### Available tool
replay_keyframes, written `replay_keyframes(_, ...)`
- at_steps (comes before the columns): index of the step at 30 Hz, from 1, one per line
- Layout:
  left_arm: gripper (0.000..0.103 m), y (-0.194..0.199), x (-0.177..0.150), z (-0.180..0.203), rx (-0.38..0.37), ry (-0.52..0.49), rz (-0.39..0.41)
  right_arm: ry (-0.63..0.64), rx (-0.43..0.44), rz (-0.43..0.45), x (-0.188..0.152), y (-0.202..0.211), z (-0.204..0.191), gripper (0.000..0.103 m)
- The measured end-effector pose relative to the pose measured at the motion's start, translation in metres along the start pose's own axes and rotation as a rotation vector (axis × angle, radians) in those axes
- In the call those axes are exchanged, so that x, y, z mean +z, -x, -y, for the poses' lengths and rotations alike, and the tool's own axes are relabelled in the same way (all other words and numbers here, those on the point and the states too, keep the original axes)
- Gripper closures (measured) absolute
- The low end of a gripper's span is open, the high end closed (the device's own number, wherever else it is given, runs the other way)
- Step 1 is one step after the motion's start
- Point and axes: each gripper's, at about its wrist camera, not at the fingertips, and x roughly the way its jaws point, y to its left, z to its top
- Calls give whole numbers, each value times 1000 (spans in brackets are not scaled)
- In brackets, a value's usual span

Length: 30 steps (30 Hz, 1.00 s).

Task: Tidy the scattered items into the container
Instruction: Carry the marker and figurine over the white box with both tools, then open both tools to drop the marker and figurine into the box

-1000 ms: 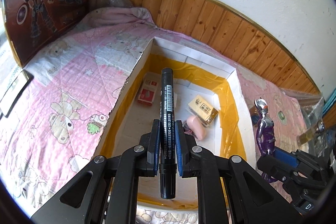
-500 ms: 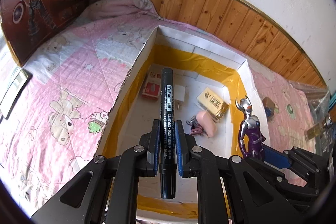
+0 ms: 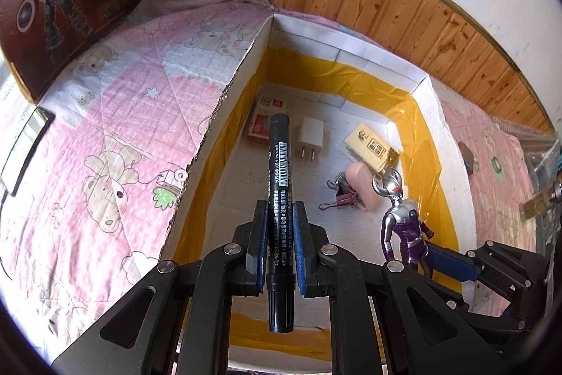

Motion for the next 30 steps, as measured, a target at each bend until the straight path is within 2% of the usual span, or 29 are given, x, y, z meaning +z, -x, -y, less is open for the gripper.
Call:
replay_keyframes(13,90,-15,-7,-3,29,-26,-74,150,-38,-136,-2,-7,-9,75)
replay_keyframes(15,90,-17,-7,-4,32,-23,-85,175,-42,-149,-2,-6,-11,83)
replay_keyframes(19,90,-20,-7,-7,26,-14,-98,222,-48,-166,-3,-4,-14,83)
replay_keyframes(26,89,-19,-4,-12,17,20,-96,192,-31,-165,-3,-5,-8,82)
replay_keyframes(30,84,-18,-3,-11,16,18,-93,185,-28,-165,-3,-5,-8,82)
